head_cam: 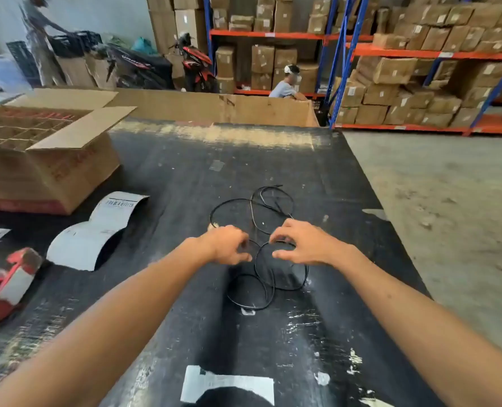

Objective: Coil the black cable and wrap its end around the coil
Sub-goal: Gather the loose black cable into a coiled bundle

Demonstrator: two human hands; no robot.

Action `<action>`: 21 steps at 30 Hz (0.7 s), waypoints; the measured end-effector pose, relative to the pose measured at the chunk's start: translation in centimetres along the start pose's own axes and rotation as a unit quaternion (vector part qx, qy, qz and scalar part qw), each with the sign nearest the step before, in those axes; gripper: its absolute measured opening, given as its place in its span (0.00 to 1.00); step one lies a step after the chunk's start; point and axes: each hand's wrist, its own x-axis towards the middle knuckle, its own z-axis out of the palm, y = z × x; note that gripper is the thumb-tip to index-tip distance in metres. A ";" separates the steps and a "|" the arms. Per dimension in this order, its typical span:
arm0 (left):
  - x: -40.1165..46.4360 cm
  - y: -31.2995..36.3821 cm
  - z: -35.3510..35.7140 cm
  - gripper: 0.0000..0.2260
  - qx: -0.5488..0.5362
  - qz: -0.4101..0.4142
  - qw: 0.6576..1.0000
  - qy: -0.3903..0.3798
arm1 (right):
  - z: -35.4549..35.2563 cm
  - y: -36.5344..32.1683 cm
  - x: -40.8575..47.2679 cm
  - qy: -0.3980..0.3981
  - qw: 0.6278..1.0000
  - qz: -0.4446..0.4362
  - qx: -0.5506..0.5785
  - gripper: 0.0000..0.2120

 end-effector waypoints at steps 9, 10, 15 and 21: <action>-0.6 -0.6 4.0 0.06 -0.108 -0.068 0.991 -0.043 | 5.0 -2.1 1.4 -0.060 0.997 -0.019 -0.042 0.10; -0.6 -0.8 4.0 0.05 -0.128 -0.079 0.988 -0.041 | 5.3 -2.4 1.4 -0.059 0.997 -0.018 -0.042 0.10; -0.7 -1.6 2.6 0.09 -0.380 -0.170 0.909 0.024 | 5.7 -3.2 1.5 0.009 1.000 0.006 0.010 0.14; 0.6 -1.6 -1.8 0.02 -0.686 -0.266 0.662 0.144 | 4.5 -4.8 1.2 0.081 0.978 0.021 0.189 0.18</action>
